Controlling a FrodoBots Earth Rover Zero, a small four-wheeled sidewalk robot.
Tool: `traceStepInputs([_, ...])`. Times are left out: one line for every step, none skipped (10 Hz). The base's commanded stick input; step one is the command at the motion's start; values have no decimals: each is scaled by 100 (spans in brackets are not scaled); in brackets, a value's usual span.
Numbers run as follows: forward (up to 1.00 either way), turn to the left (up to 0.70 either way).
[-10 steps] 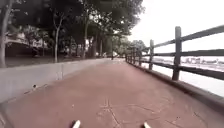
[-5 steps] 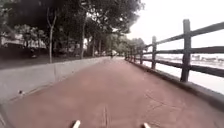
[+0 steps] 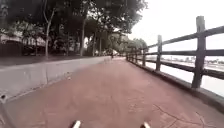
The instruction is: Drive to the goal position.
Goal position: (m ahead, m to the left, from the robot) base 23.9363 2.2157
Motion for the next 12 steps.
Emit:
traceStepInputs([70,0])
traceStepInputs([70,0])
traceStepInputs([70,0])
traceStepInputs([70,0])
traceStepInputs([70,0])
traceStepInputs([70,0])
traceStepInputs([70,0])
traceStepInputs([70,0])
traceStepInputs([70,0])
traceStepInputs([70,0])
traceStepInputs([70,0])
traceStepInputs([70,0])
